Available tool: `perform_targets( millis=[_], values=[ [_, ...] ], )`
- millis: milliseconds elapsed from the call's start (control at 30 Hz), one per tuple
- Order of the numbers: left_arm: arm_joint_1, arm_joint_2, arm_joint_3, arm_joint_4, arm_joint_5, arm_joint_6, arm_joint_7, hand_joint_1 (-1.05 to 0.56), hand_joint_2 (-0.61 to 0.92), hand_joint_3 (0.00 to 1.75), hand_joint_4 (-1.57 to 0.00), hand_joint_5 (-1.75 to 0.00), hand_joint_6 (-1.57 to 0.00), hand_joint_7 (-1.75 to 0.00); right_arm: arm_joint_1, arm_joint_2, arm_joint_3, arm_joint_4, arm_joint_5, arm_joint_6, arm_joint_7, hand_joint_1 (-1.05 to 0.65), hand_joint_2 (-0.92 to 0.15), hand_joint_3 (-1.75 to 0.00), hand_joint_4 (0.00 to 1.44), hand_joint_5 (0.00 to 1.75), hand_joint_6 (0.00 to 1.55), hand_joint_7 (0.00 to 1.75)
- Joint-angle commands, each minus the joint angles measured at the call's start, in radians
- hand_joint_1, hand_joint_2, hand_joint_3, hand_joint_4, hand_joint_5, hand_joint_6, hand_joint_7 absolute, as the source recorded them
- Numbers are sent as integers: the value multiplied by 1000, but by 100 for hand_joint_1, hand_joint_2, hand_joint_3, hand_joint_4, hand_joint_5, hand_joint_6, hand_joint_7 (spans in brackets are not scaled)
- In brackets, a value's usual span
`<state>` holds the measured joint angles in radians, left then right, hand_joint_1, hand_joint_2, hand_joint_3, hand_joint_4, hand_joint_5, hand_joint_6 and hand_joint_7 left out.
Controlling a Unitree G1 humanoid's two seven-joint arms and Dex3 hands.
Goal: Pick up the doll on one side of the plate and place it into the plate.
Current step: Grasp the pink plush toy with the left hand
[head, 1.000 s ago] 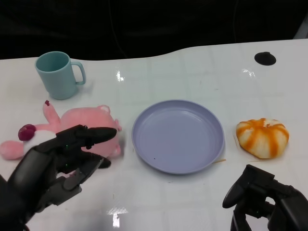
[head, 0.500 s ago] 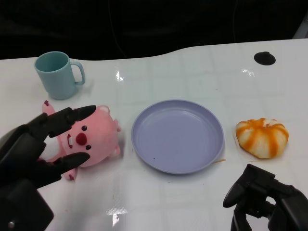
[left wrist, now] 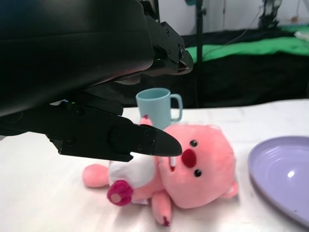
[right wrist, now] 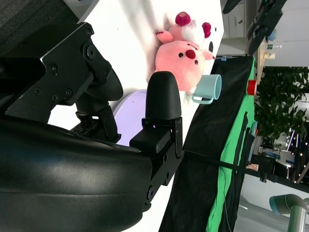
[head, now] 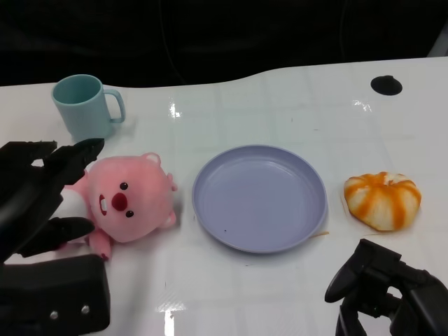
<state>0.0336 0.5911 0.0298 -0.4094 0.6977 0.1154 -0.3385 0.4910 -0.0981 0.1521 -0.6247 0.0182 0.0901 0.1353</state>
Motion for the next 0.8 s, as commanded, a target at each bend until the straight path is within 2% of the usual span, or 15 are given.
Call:
perform_targets(
  millis=[33,300,667,800],
  values=[
    [-47,25,-25,58,29,42,-42,-66,90,1,0,-31,-13,0,5,-1,-5,-22,13,13,-2,8,-48,-132,71,175,57,155],
    [-171,46,-120,277,92,66,-49,-70,91,0,0,-27,-13,0,1,0,-3,-28,6,25,-7,8,-48,-132,71,175,58,155],
    [-332,28,-253,642,106,-8,49,-71,90,0,-5,-20,-17,-1,6,1,1,-30,3,20,-9,9,-46,-133,71,175,58,155],
    [-374,20,-298,727,106,-34,85,-71,90,0,-7,-17,-18,-1,9,1,2,-32,8,19,-7,10,-46,-134,72,175,58,155]
  ],
)
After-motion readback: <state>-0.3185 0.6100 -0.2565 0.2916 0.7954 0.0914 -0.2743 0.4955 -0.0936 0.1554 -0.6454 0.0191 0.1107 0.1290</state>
